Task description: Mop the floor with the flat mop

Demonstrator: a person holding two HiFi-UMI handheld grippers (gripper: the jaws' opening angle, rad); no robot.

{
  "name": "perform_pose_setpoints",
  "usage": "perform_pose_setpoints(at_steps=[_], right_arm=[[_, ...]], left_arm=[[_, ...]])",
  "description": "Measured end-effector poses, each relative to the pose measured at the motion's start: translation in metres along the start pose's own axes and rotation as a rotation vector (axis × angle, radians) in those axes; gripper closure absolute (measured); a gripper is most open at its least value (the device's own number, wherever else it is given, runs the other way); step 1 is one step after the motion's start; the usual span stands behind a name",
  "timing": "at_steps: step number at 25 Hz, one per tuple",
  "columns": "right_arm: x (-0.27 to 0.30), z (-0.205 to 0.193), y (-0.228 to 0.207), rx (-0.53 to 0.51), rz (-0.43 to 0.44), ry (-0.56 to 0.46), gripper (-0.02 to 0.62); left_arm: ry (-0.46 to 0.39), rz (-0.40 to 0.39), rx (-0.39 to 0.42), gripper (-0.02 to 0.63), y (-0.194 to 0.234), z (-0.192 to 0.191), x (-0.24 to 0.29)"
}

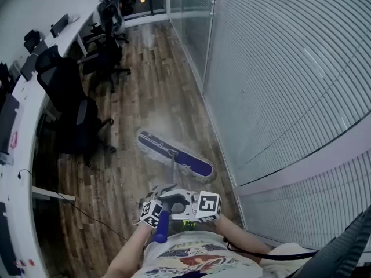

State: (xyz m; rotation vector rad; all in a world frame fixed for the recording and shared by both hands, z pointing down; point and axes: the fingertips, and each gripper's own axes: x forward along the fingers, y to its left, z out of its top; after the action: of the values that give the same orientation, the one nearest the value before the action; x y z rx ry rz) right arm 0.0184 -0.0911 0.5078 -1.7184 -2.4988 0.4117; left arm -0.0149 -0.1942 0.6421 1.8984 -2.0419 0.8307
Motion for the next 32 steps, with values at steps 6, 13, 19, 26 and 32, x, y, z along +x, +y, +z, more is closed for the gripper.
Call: perform_pose_setpoints(at_steps=[6, 13, 19, 26, 32], right_arm=[[0.05, -0.019, 0.078, 0.02, 0.089, 0.06, 0.37], [0.114, -0.055, 0.169, -0.016, 0.19, 0.108, 0.37], [0.141, -0.079, 0.196, -0.016, 0.213, 0.157, 0.37], [0.143, -0.09, 0.193, -0.03, 0.257, 0.206, 0.371], [0.14, -0.103, 0.157, -0.01, 0.235, 0.242, 0.371]], left_arm=[[-0.006, 0.052, -0.064, 0.54, -0.048, -0.022, -0.073], [-0.025, 0.121, -0.154, 0.54, -0.106, -0.061, -0.161], [-0.056, 0.157, -0.188, 0.54, -0.124, -0.086, -0.187], [-0.074, 0.149, -0.129, 0.545, -0.122, -0.09, -0.183], [-0.046, 0.102, -0.059, 0.543, -0.103, -0.105, -0.157]])
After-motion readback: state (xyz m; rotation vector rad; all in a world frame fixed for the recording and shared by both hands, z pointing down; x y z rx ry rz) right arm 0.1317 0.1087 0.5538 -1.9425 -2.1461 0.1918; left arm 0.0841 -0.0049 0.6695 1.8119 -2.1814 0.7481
